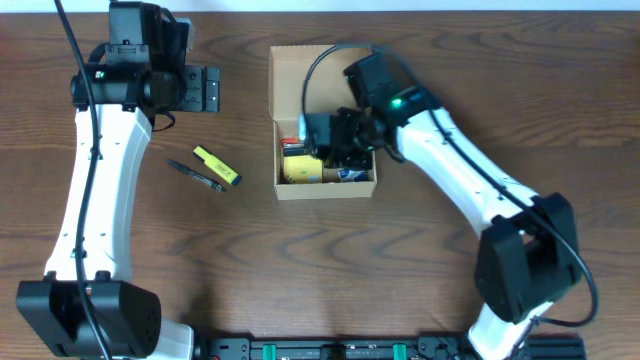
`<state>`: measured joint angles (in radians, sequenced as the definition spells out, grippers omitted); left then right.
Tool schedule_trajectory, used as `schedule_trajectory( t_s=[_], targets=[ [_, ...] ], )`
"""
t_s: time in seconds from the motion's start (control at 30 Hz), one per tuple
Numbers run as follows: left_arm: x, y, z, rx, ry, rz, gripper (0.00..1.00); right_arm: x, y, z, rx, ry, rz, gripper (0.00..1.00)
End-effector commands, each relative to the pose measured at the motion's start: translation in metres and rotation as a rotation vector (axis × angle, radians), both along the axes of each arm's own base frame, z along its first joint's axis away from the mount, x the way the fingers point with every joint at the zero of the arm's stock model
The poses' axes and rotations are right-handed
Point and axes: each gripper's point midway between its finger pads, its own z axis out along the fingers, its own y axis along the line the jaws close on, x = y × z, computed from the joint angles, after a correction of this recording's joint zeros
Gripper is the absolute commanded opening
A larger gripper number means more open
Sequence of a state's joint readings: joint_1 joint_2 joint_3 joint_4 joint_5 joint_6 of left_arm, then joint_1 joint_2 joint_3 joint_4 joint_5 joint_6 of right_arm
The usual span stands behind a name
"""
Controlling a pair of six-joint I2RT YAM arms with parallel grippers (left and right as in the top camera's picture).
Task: Pack container
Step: 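Carry the dispenser with the right gripper and lower it into the box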
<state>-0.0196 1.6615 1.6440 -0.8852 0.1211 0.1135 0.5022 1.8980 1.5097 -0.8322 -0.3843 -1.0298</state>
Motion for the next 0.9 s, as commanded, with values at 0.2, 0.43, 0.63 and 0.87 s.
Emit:
schedule_trajectory(
  t_s=[0.2,0.43,0.63,0.87],
  targets=[
    [0.001,0.003,0.006,0.012,-0.017,-0.011,0.95,-0.012,0.02,-0.02,-0.091,-0.094,0.221,0.01],
    [0.0,0.002,0.008,0.01,-0.021,-0.012,0.96,-0.009,0.016,-0.035,-0.137,-0.105,0.26,0.01],
    [0.0,0.002,0.008,0.01,-0.021,-0.012,0.95,-0.004,0.005,-0.05,-0.216,-0.113,0.265,0.01],
    [0.0,0.002,0.008,0.01,-0.022,-0.012,0.96,0.0,0.008,-0.048,-0.207,-0.138,0.271,0.19]
  ],
)
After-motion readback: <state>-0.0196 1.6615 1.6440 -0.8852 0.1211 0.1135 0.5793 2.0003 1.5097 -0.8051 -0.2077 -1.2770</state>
